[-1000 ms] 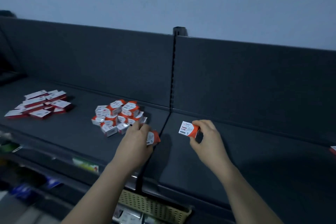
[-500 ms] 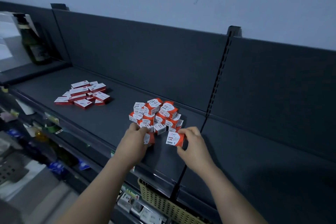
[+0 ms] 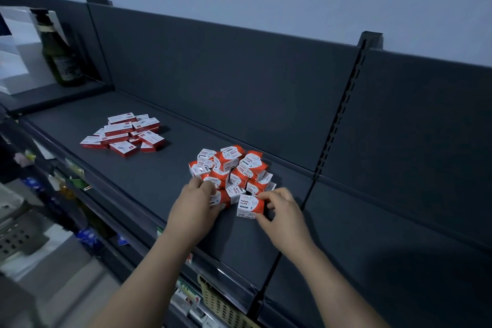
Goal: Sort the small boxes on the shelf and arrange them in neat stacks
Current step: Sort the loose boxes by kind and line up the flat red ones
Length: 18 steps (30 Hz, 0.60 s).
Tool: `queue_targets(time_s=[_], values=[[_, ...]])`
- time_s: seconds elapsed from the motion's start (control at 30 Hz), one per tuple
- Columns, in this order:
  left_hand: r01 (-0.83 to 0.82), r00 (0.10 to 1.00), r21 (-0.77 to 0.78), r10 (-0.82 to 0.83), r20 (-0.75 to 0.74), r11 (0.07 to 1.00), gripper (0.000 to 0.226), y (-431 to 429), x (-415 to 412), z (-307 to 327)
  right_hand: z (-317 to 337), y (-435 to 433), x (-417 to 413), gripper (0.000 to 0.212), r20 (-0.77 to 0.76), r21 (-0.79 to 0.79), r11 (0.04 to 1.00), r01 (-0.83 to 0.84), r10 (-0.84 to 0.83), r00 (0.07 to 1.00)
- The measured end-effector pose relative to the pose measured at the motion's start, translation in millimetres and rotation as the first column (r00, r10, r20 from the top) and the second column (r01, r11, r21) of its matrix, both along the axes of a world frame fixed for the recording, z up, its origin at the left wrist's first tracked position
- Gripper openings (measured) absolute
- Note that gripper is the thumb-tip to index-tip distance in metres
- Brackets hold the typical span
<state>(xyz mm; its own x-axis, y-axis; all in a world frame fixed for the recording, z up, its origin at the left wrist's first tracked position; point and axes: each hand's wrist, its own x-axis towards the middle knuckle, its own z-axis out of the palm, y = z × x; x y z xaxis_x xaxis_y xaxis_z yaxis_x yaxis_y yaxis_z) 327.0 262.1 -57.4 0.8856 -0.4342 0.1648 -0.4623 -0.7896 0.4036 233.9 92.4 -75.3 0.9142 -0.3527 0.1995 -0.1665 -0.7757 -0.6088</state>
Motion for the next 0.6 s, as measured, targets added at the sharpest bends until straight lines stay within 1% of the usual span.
queue_targets(time_s=[0.1, 0.23, 0.3, 0.37, 0.53, 0.6], values=[[0.013, 0.997, -0.021, -0.011, 0.082, 1.000, 0.033, -2.6, -6.0, 5.8, 0.9, 1.3, -1.1, 0.033, -0.018, -0.017, 1.000, 0.012, -0.012, 1.000], [0.097, 0.982, -0.074, -0.083, 0.172, 0.993, 0.031, -13.7, -10.3, 19.9, 11.2, 1.3, -10.5, 0.030, 0.004, -0.054, 0.997, 0.046, -0.046, 0.999], [0.166, 0.967, -0.078, -0.147, 0.207, 0.983, 0.029, -22.1, -10.6, 24.4, 18.6, -1.9, -19.3, 0.030, 0.031, -0.077, 0.994, 0.079, -0.077, 0.997], [0.252, 0.947, -0.079, -0.229, 0.226, 0.965, 0.026, -32.4, -12.9, 27.3, 25.0, -7.5, -30.4, 0.035, 0.048, -0.124, 0.984, 0.127, -0.122, 0.991], [0.426, 0.879, -0.028, -0.406, 0.248, 0.904, 0.022, -60.8, -28.9, 36.1, 41.0, -18.4, -74.2, 0.040, 0.063, -0.182, 0.940, 0.289, -0.283, 0.957], [0.504, 0.839, -0.001, -0.489, 0.240, 0.864, 0.024, -73.6, -37.9, 38.0, 46.4, -20.7, -96.5, 0.041, 0.063, -0.188, 0.911, 0.367, -0.362, 0.930]])
